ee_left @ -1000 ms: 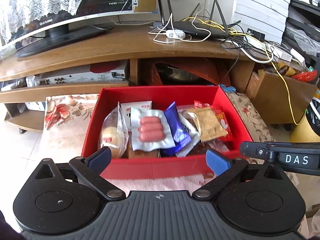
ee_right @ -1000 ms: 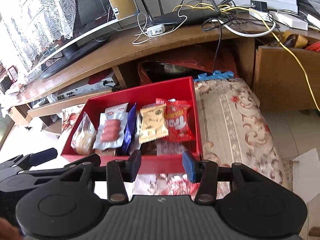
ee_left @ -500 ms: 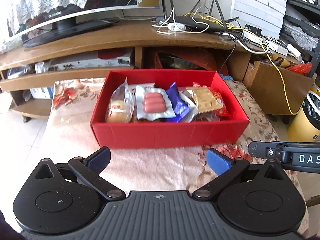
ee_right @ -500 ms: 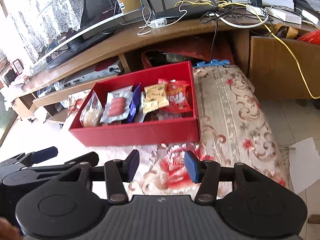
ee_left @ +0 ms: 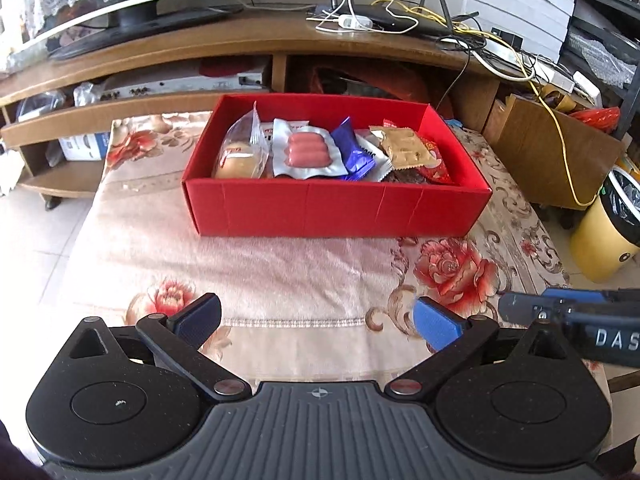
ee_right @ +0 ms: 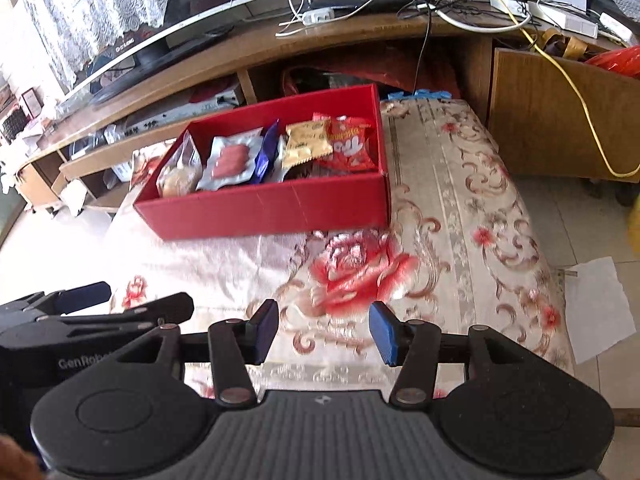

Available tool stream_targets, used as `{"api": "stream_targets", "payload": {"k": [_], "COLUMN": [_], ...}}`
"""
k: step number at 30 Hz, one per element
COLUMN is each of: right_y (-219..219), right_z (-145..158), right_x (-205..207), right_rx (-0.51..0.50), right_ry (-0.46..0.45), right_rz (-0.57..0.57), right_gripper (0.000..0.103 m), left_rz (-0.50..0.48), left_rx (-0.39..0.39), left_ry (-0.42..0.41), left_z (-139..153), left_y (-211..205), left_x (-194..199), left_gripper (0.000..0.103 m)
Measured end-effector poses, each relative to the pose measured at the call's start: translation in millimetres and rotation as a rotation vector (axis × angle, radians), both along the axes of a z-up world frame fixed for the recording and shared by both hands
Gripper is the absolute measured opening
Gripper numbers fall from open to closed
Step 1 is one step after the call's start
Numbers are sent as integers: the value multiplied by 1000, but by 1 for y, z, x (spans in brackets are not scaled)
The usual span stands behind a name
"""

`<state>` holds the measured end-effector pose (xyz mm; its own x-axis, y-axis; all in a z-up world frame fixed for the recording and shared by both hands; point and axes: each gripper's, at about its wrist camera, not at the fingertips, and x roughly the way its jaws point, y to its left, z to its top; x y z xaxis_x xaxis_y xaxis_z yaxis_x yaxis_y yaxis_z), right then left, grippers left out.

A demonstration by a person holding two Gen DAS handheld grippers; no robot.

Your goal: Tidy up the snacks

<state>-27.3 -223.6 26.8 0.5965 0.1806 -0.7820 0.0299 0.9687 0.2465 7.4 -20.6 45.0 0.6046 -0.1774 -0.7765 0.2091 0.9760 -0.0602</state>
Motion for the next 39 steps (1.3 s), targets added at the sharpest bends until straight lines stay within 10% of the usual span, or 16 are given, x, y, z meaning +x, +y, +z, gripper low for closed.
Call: {"api": "stream_targets", "payload": {"k": [12, 29, 39], "right_y": [4, -4, 1], "right_z": [-2, -2, -2], "right_x": [-19, -27, -26], "right_rx": [3, 34, 18], "right_ry": [4, 0, 1], "right_rz": [12, -10, 4], "right_gripper": [47, 46, 47], "left_rz": [-3, -68, -11], "left_rx": [60, -136, 5], "left_ry": [-37, -58, -96], "left_z": [0, 10, 8], "left_y": [-4, 0, -7], "left_x": [-20, -33, -30], "left_gripper": [103, 103, 103]}}
